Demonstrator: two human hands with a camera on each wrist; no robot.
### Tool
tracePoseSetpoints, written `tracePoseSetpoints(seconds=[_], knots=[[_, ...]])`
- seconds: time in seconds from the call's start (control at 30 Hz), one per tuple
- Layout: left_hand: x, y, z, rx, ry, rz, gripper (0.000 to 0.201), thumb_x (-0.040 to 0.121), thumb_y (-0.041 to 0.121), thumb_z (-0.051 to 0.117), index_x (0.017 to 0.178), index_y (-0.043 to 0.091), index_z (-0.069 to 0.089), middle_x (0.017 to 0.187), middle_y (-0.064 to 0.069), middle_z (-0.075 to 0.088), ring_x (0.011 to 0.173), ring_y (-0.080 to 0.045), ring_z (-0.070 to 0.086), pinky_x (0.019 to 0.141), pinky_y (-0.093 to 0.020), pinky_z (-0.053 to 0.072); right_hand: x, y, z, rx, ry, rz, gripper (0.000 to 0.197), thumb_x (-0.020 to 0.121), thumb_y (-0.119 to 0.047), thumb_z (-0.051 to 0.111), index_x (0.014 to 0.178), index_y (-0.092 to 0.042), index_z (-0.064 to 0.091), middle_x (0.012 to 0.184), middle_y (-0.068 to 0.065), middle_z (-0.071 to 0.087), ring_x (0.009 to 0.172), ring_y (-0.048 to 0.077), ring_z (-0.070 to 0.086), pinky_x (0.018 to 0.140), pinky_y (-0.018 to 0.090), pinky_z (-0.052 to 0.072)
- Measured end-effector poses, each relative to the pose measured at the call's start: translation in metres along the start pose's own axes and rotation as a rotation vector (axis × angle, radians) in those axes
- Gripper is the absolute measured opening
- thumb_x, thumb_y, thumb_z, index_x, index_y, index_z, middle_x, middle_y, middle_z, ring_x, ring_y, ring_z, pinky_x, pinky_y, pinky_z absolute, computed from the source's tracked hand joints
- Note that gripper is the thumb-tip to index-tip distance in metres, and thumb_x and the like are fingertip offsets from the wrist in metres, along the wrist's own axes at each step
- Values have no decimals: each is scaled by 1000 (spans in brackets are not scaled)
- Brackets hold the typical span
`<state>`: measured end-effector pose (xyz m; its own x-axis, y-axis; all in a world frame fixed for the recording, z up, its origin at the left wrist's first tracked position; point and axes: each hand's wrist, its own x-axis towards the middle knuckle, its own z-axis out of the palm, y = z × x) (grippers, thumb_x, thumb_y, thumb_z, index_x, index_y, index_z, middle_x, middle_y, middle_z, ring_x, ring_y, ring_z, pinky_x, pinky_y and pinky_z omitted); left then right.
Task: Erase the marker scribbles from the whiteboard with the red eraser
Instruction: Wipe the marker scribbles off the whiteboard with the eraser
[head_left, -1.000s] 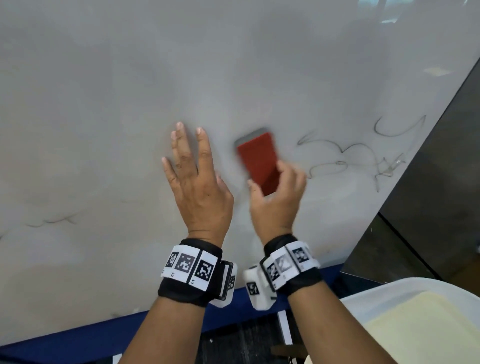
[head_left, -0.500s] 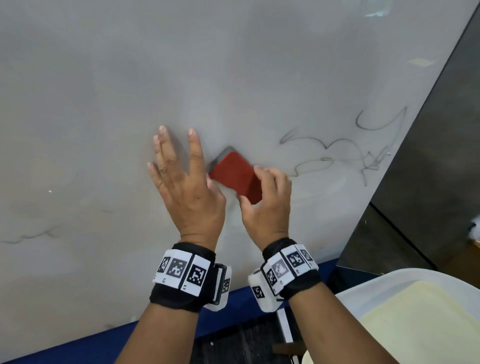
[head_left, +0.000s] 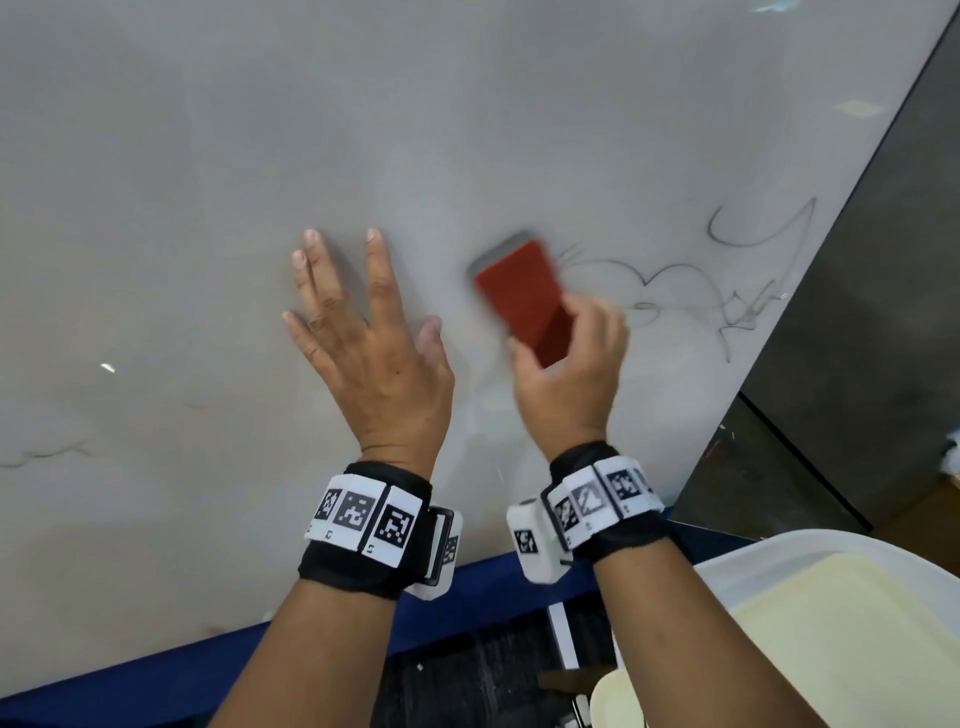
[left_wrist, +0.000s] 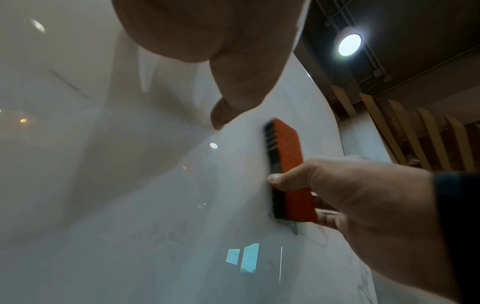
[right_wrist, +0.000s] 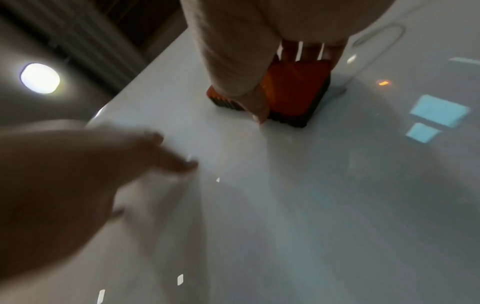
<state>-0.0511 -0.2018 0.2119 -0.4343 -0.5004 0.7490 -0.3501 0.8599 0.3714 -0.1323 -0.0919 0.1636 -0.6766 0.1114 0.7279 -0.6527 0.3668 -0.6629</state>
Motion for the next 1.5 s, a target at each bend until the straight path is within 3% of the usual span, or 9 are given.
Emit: tracePoseSetpoints(seconds=[0.13, 0.33, 0.53, 0.7, 0.83, 0.93, 1.13, 1.3, 1.5], knots=[[0, 4, 0, 1, -24, -2, 85, 84, 25, 68, 155, 29, 23, 162, -22, 6, 151, -36, 2, 116, -64, 15, 23, 1, -4, 94, 185, 199, 61, 68, -16, 81, 121, -4, 54, 119, 8, 50, 110, 27, 49, 93, 49, 48], [-2, 15, 3, 12, -37, -32, 86, 85, 21, 65, 156, 26, 18, 162, -21, 3, 151, -36, 1, 115, -64, 17, -27, -3, 3, -32, -144, 2, 57, 69, -9, 79, 119, -2, 55, 120, 13, 51, 109, 26, 46, 92, 46, 48], [-3, 16, 4, 27, -42, -34, 90, 83, 20, 67, 157, 26, 16, 163, -19, 3, 151, -35, 1, 116, -63, 17, 20, 7, -10, 15, 113, 150, 59, 68, -11, 82, 119, -1, 54, 118, 12, 51, 111, 30, 48, 95, 46, 45], [-4, 19, 5, 10, -37, -42, 88, 84, 18, 65, 157, 23, 16, 163, -20, 3, 151, -36, 0, 116, -63, 16, -25, 1, -2, -61, -146, 13, 58, 69, -11, 82, 120, -4, 55, 120, 11, 51, 108, 23, 45, 93, 39, 47], [-5, 16, 6, 24, -35, -25, 88, 84, 19, 66, 157, 24, 15, 163, -19, 4, 151, -35, 1, 117, -62, 16, 15, 13, -15, 1, 55, 93, 59, 69, -17, 83, 119, -5, 54, 114, 1, 48, 107, 28, 49, 91, 47, 48], [-6, 15, 6, 21, -34, -16, 88, 85, 19, 65, 157, 25, 14, 163, -19, 4, 151, -35, 1, 117, -62, 16, 23, 8, -15, 37, 136, 176, 60, 71, -18, 82, 122, -6, 53, 115, -3, 44, 108, 25, 49, 91, 42, 48], [-6, 15, 5, 15, -23, -6, 87, 85, 20, 66, 157, 24, 16, 163, -19, 4, 151, -35, 2, 117, -62, 15, -11, 4, -3, -57, -108, -27, 61, 68, -12, 82, 123, -5, 58, 119, 10, 52, 108, 23, 46, 95, 34, 45], [-6, 14, 4, 23, -19, 8, 89, 81, 16, 70, 156, 24, 21, 162, -18, 9, 151, -34, 6, 117, -59, 14, 21, 11, -15, 59, 146, 174, 61, 69, -14, 84, 122, -4, 55, 116, 1, 47, 110, 24, 49, 95, 38, 46], [-7, 28, 10, 11, 18, 202, 87, 76, 5, 70, 152, 23, 31, 161, -15, 13, 150, -31, 8, 120, -56, 13, -1, 7, -8, -51, -62, -3, 62, 67, -8, 83, 123, -4, 58, 120, 12, 52, 112, 22, 44, 100, 22, 35]])
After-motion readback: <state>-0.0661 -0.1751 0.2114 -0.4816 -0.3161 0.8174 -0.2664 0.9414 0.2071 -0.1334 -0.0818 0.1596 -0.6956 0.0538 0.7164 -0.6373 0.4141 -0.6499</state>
